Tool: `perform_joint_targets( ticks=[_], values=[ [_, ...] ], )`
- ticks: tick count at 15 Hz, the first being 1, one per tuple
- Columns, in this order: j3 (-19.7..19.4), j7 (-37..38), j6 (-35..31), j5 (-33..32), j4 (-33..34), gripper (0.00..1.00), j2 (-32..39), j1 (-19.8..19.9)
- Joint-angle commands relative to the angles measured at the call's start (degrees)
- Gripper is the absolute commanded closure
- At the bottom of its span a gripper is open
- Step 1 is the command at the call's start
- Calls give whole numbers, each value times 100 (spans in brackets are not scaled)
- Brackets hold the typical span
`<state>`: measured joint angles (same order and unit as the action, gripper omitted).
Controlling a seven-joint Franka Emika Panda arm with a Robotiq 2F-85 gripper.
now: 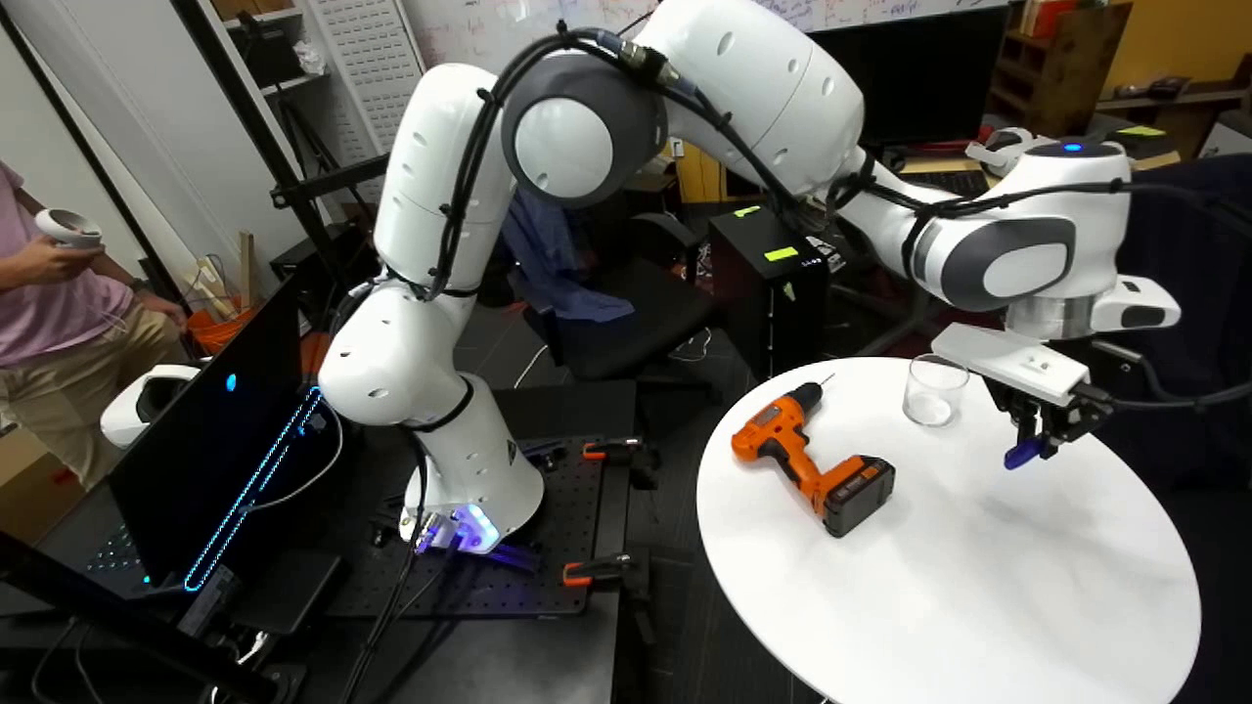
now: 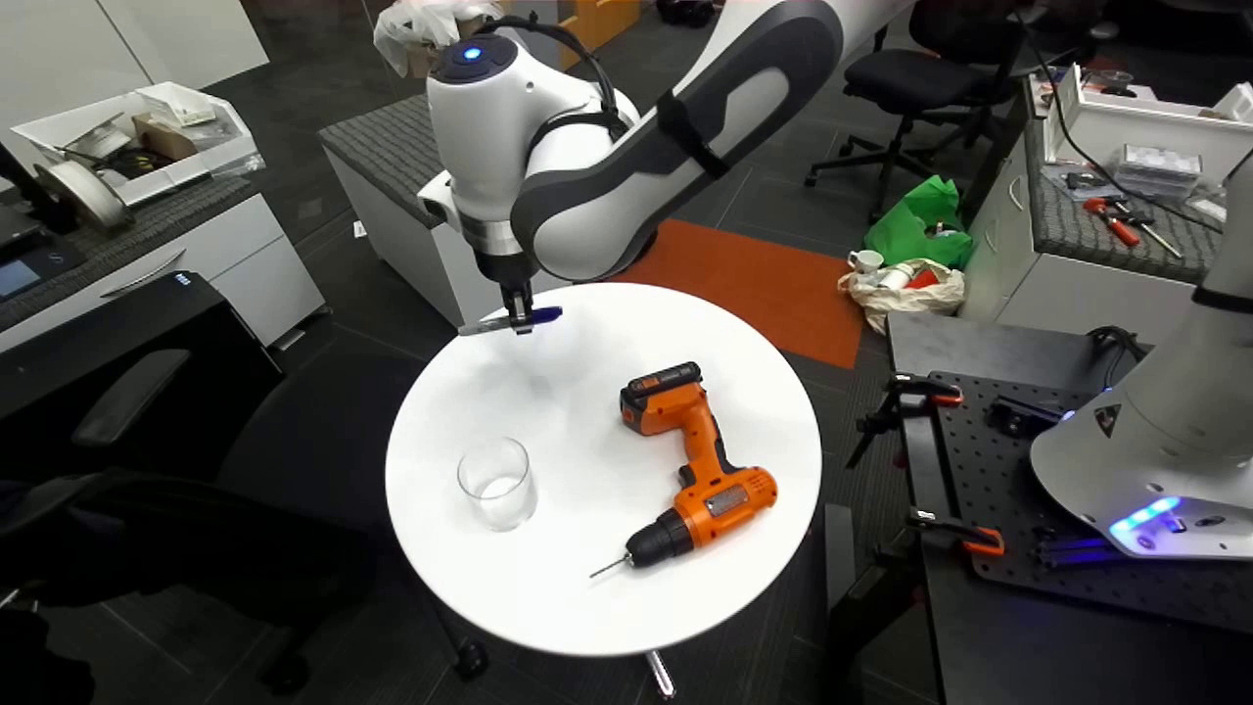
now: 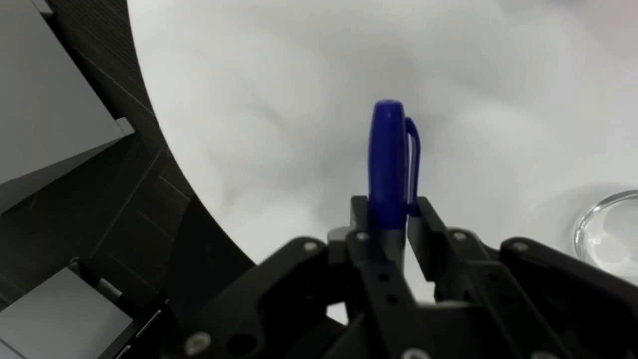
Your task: Place the blue pen inside the glass
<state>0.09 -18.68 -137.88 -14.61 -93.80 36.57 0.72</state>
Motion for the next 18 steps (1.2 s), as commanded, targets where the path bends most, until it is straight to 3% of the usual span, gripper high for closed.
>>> perform_joint_targets(
  ticks=[1,10,18],
  values=[
    [-190,483,73,-447,-386,94,-456,-398],
    [-205,1249,297,-1191,-567,94,-677,-1080],
    [-75,1369,929,-1476,-595,94,-746,-1446]
  ],
)
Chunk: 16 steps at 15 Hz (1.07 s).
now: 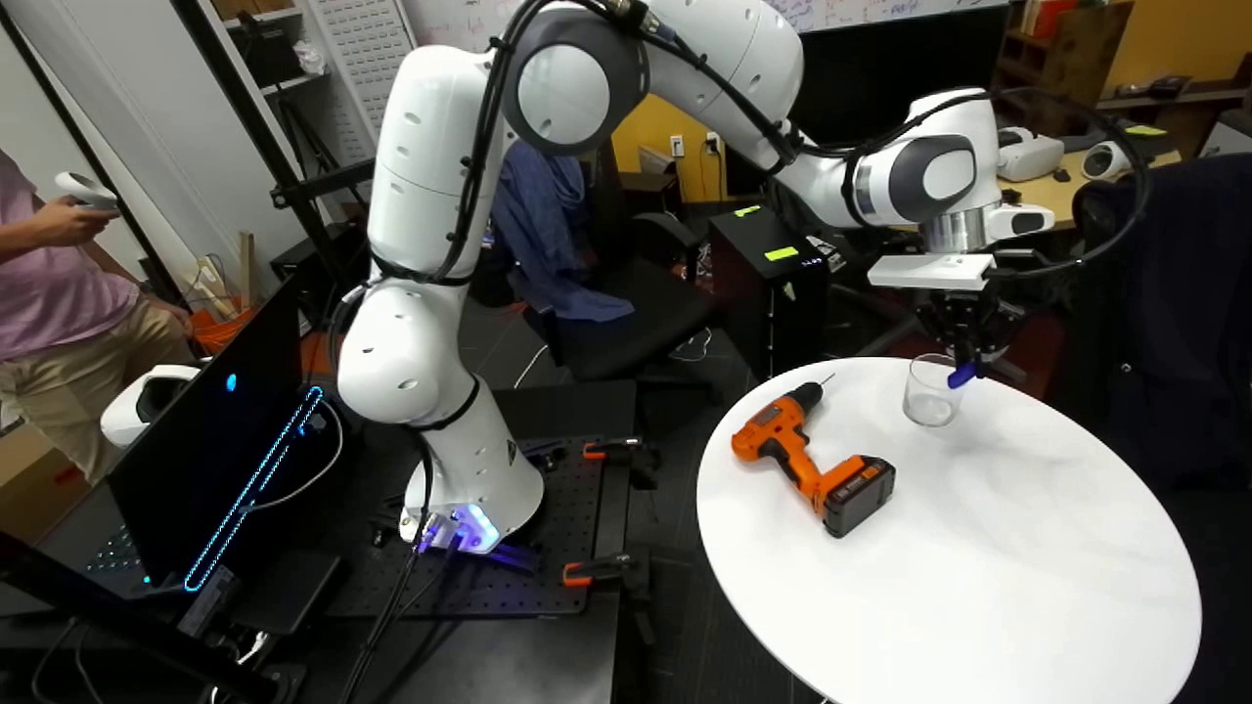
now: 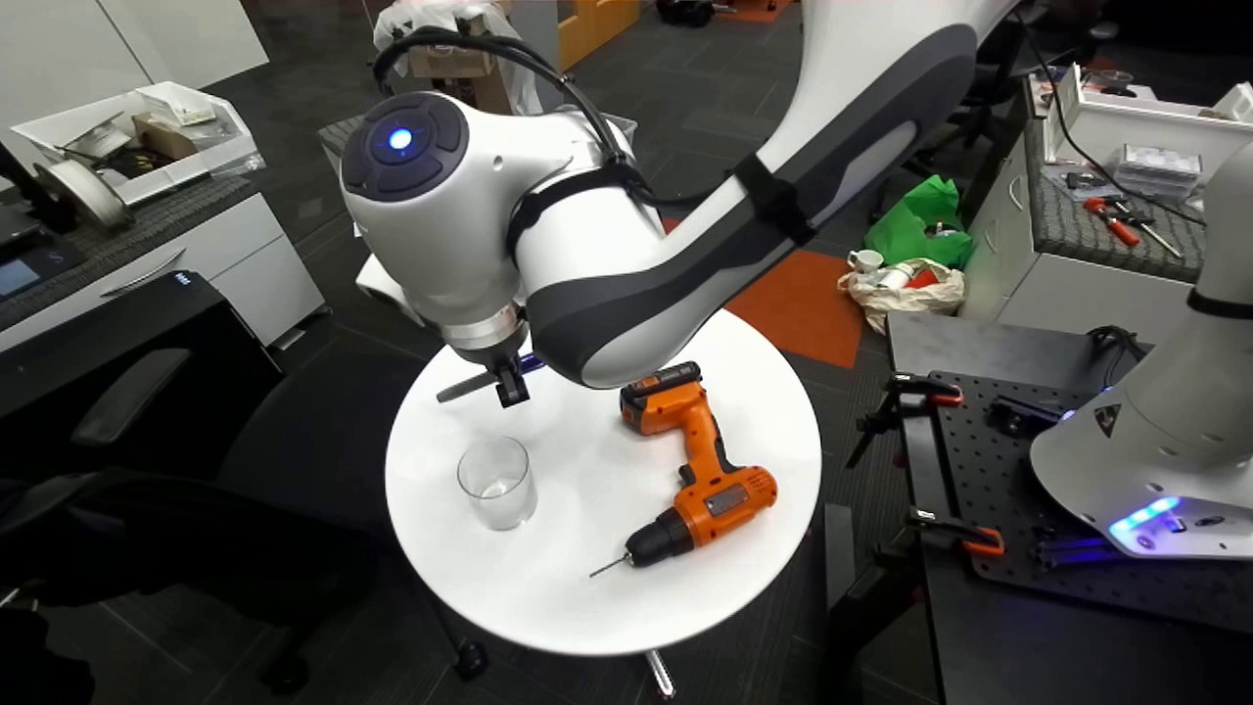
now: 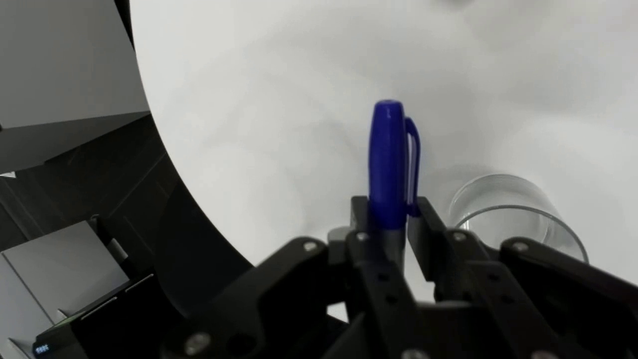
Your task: Place the blue pen inside the glass
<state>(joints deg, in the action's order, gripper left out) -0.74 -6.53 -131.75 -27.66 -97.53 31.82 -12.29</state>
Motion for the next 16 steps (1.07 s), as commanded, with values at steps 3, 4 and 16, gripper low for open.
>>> perform_joint_targets(
  ticks=[3,4,16],
  values=[
    [55,95,576,-215,-189,94,-269,-204],
    [53,118,646,-250,-194,94,-282,-234],
    [341,-200,1205,-104,-111,94,-105,-200]
  ],
)
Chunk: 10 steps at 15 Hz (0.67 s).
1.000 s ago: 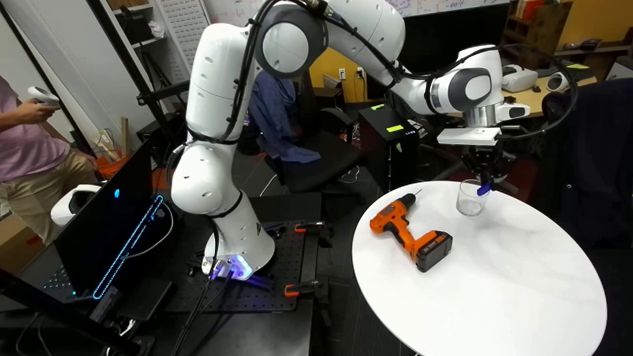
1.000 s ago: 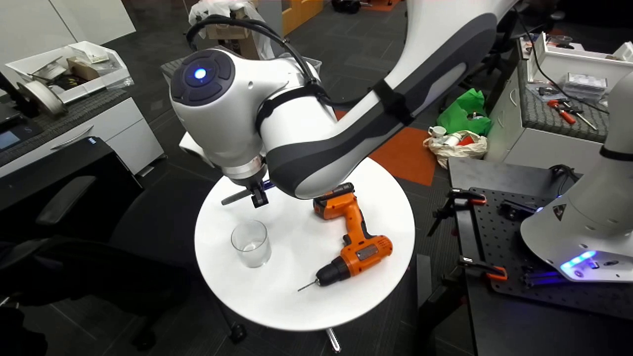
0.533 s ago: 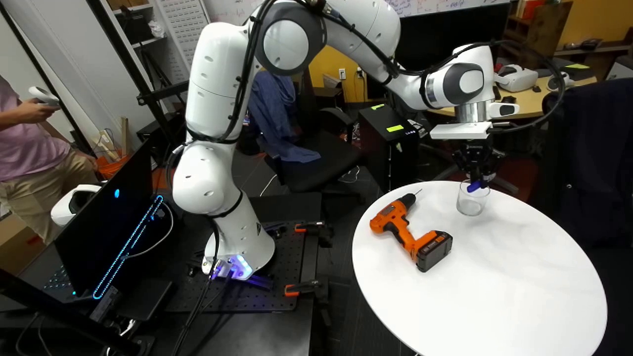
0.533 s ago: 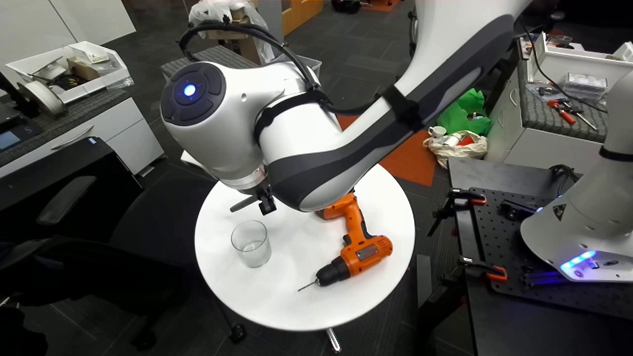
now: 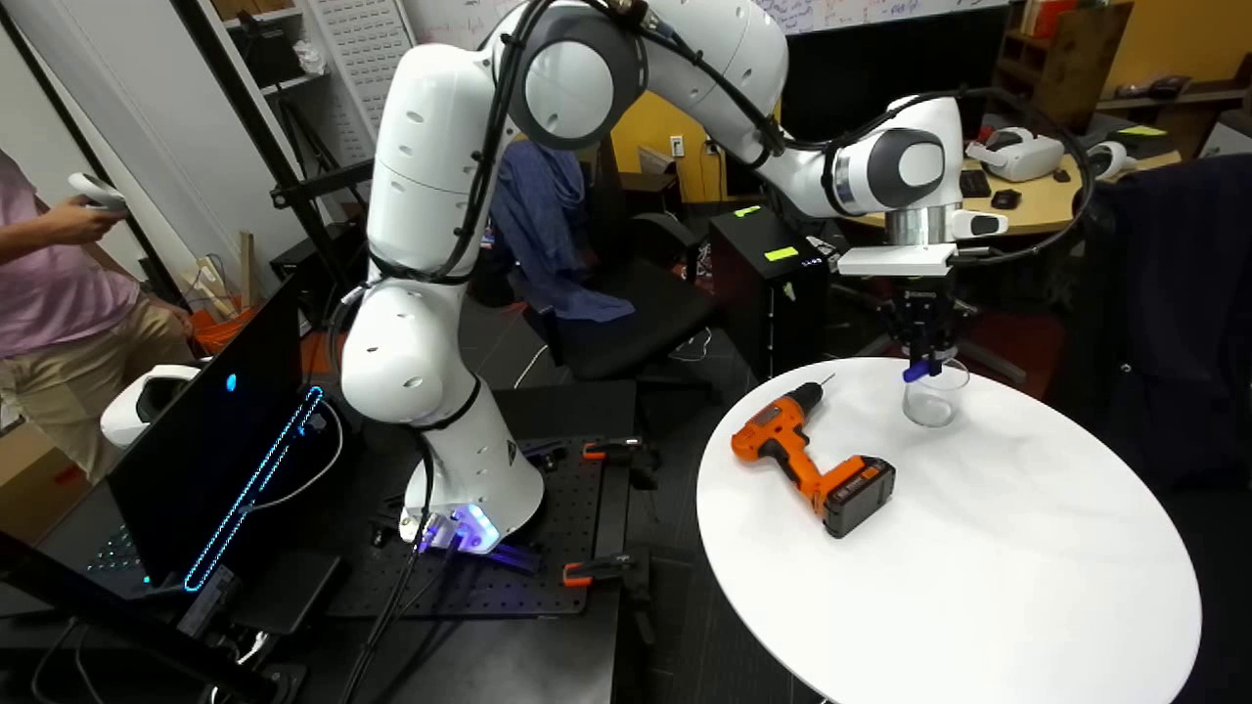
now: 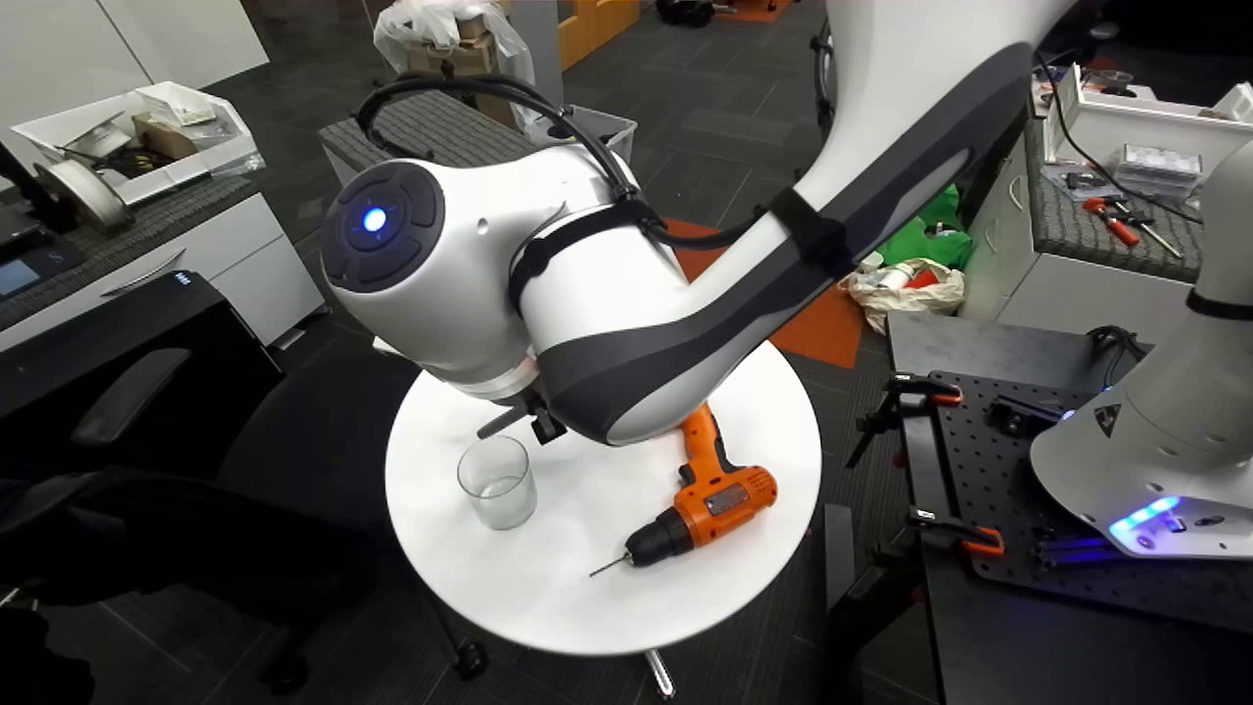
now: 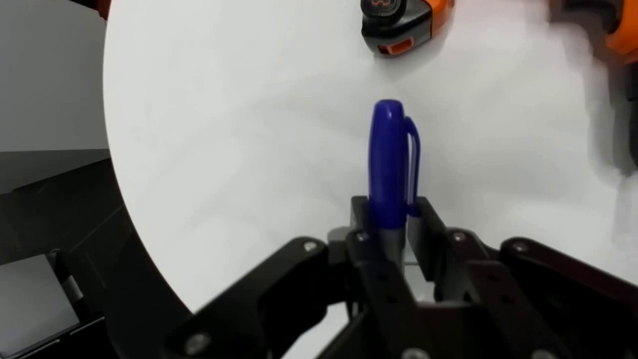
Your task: Place the blue pen inside the glass
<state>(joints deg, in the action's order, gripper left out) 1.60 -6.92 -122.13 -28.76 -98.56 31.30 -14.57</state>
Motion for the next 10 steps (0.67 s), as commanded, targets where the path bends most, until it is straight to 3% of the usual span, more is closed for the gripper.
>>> perform_joint_targets(
  ticks=[1,10],
  values=[
    [123,-195,281,-5,5,94,-36,18],
    [265,-539,814,-55,238,94,162,-21]
  ],
)
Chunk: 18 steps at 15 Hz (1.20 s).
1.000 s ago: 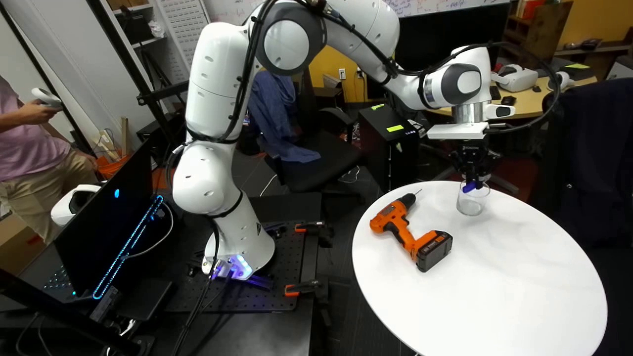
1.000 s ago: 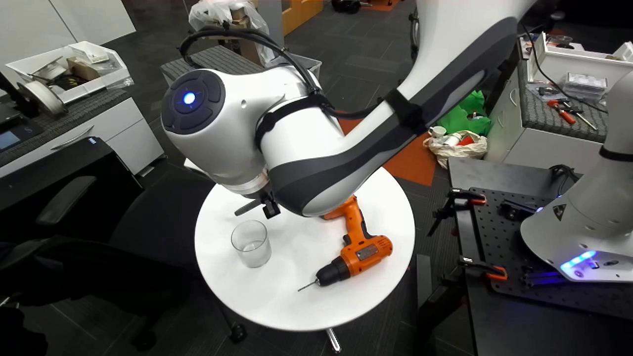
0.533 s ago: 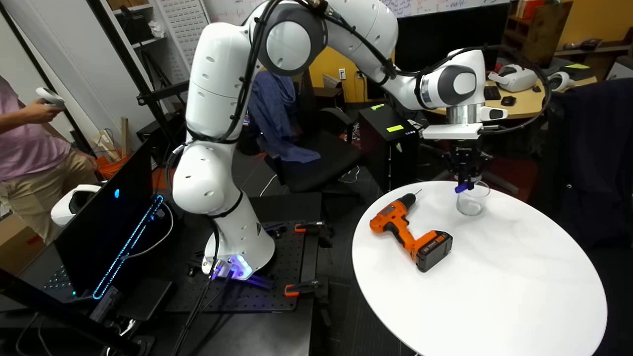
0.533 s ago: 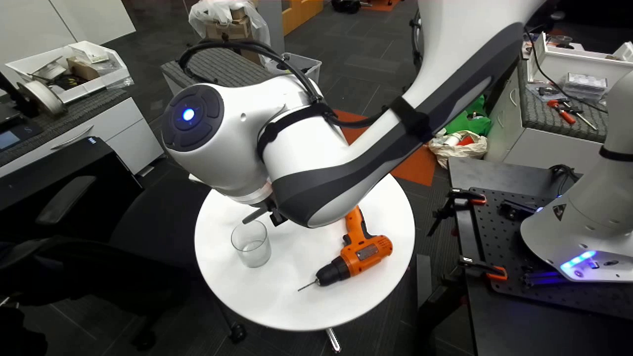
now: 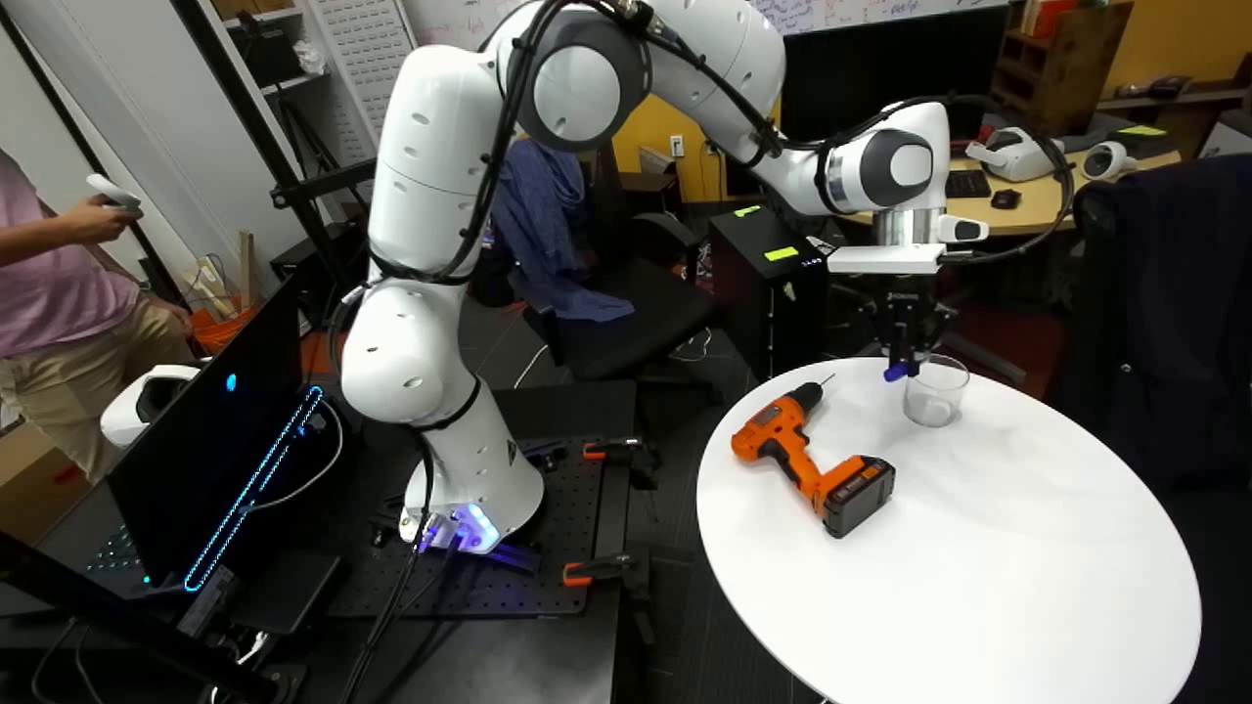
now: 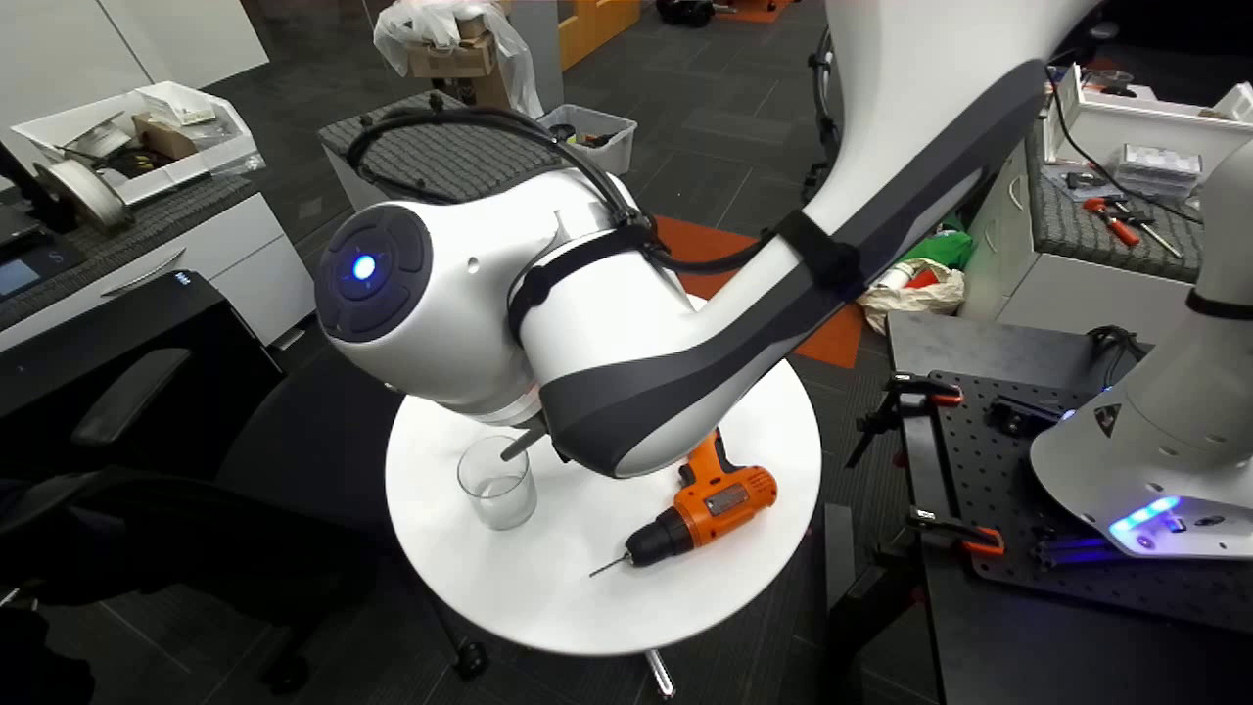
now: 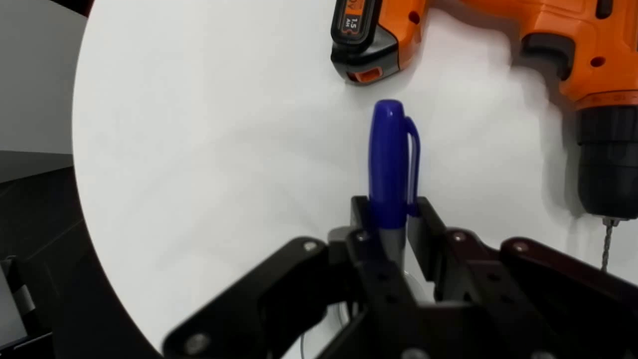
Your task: Place the blue pen inside the glass
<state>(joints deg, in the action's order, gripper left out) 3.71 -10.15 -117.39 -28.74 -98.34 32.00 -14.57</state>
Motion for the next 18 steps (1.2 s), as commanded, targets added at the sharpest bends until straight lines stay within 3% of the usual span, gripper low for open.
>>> perform_joint_targets(
  ticks=[1,18],
  values=[
    [48,-230,399,-102,258,94,121,-44],
    [26,-346,697,-1003,996,94,782,-251]
  ],
)
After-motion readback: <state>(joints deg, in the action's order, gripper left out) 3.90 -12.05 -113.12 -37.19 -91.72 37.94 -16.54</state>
